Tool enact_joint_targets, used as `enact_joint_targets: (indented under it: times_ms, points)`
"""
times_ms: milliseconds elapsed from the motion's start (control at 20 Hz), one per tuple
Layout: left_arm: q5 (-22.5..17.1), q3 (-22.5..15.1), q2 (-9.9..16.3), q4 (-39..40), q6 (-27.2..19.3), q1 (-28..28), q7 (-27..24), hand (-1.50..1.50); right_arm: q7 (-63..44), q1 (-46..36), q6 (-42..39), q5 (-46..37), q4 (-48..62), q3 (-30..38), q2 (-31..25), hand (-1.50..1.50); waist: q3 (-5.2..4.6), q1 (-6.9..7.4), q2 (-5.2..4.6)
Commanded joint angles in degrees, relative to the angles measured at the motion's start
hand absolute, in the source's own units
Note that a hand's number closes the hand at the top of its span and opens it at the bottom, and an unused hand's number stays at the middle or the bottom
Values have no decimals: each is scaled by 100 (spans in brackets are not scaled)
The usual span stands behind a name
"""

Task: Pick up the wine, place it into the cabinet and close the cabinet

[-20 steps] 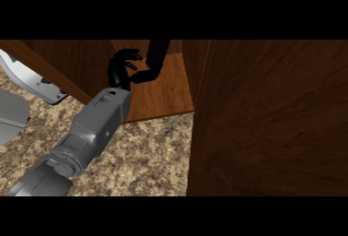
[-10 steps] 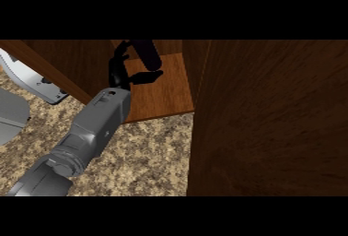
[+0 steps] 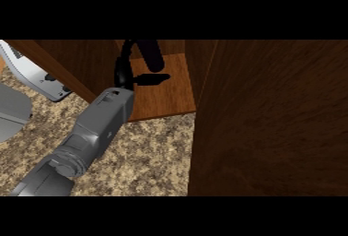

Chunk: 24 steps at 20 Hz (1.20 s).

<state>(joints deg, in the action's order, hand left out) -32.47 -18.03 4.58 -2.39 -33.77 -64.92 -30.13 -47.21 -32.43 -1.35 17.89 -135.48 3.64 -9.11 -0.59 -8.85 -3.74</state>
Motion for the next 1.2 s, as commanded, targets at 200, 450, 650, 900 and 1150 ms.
enact_joint_targets:
  times_ms: [200,450,650,900,1150]
  points:
    - [-55,79,309,-538,1950,186,-665,-150,-151,65,175,-169,-193,-71,0,-150,31,400,198]
    - [-406,487,181,-909,2640,186,-1161,-150,-322,-119,306,-78,-123,175,-168,-150,44,624,292]
    - [-420,537,104,-1031,3158,184,-914,-150,-551,-93,597,-413,-339,-25,-162,-150,50,755,359]
    - [-246,409,5,-1554,3087,289,-603,-150,-464,116,445,-107,-339,262,-311,-150,60,902,408]
    - [25,143,-442,-2539,2524,775,-546,-150,-996,-95,695,-139,-537,180,-518,-150,57,940,438]
